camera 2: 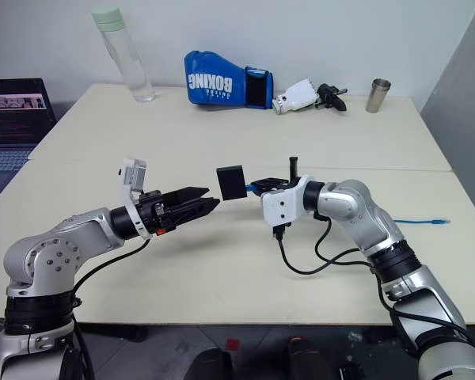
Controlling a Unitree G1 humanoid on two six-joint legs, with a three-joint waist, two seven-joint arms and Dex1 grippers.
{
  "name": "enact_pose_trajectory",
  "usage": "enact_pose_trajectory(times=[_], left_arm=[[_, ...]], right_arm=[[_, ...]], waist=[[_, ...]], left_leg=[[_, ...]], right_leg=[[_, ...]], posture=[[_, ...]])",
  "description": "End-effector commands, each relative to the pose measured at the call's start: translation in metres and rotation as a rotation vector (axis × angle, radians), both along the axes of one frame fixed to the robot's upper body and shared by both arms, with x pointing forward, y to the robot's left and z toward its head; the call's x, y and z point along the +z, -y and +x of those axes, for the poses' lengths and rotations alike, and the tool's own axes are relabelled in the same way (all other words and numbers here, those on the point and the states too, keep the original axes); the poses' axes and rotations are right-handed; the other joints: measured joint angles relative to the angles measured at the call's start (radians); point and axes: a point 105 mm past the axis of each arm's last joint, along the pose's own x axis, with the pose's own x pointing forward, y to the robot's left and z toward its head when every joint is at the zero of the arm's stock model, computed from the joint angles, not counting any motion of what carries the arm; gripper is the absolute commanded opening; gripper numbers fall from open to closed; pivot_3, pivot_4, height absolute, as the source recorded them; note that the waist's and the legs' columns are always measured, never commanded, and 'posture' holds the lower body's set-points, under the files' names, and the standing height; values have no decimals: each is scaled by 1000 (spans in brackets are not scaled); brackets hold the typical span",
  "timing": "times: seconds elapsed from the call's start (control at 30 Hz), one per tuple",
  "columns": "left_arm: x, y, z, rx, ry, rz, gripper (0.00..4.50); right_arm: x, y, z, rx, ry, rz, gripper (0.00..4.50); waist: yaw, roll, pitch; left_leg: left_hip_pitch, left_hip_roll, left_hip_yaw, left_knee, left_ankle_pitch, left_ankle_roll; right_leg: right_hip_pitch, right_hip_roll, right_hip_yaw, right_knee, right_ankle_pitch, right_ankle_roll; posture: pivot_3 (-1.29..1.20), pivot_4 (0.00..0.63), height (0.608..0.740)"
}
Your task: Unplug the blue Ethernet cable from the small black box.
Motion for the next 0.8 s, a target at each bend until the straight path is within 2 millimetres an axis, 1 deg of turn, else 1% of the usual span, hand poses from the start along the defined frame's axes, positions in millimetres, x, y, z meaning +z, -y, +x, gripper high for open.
enact_pose_trajectory(times=[0.03,0.33,0.43,0.57,0.67,0.73,0.8], left_arm=[[9,3,5,-24,54,17,4500],[8,15,12,-71,50,-13,4500],[9,15,15,-72,50,-20,3982],[11,12,16,-71,45,-35,3179],[13,11,15,-88,36,-54,2519],[13,13,13,-104,26,-65,2194],[12,14,12,-116,18,-75,1744]], right_arm=[[21,-11,-9,59,63,19,144],[26,-19,-12,80,46,44,144],[28,-21,-11,83,45,46,144],[29,-21,-11,84,47,48,144],[29,-22,-11,85,47,48,144],[29,-22,-12,85,47,49,144],[29,-22,-12,86,48,49,144]], waist=[[0,0,0],[0,0,0],[0,0,0],[0,0,0],[0,0,0],[0,0,0],[0,0,0]], left_leg=[[0,0,0,0,0,0],[0,0,0,0,0,0],[0,0,0,0,0,0],[0,0,0,0,0,0],[0,0,0,0,0,0],[0,0,0,0,0,0],[0,0,0,0,0,0]], right_leg=[[0,0,0,0,0,0],[0,0,0,0,0,0],[0,0,0,0,0,0],[0,0,0,0,0,0],[0,0,0,0,0,0],[0,0,0,0,0,0],[0,0,0,0,0,0]], posture=[[0,150,740],[0,150,740],[0,150,740],[0,150,740],[0,150,740],[0,150,740],[0,150,740]])
